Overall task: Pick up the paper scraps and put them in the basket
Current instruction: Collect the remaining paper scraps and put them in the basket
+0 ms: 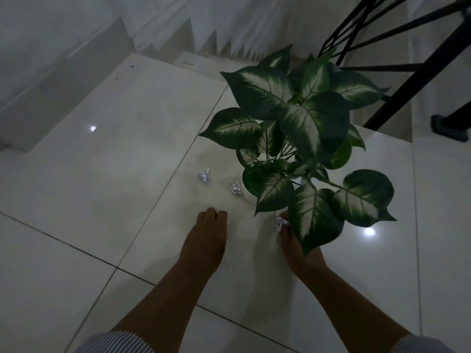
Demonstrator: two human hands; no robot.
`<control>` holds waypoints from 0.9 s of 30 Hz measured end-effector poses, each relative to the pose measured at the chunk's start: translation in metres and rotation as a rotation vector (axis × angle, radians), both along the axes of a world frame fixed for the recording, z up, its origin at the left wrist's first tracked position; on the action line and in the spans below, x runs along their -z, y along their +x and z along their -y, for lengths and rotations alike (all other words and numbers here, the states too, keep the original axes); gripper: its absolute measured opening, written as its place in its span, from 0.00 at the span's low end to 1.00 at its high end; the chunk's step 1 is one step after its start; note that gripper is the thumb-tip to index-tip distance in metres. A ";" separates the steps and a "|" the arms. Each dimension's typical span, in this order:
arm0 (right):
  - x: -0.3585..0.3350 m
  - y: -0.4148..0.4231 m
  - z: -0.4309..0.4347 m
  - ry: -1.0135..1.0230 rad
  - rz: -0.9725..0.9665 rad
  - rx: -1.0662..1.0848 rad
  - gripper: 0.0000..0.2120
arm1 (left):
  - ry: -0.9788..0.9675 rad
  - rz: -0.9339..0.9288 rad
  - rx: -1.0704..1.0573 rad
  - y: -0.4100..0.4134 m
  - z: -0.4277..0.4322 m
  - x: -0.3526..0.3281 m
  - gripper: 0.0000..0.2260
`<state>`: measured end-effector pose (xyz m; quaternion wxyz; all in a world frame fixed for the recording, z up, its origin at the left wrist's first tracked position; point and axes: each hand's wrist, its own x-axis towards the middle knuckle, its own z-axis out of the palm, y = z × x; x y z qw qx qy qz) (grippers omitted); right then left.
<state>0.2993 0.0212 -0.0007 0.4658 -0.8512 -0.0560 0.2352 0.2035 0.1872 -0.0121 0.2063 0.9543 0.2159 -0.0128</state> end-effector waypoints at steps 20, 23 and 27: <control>-0.048 -0.049 -0.027 0.660 -0.691 0.285 0.18 | -1.088 0.119 -0.656 -0.049 0.013 -0.036 0.13; -0.056 -0.069 -0.038 0.316 -0.528 0.005 0.17 | -1.440 0.131 -0.872 -0.046 0.024 -0.046 0.15; -0.072 -0.095 -0.050 0.136 -0.058 -0.391 0.18 | -1.812 0.112 -0.902 -0.054 0.032 -0.059 0.24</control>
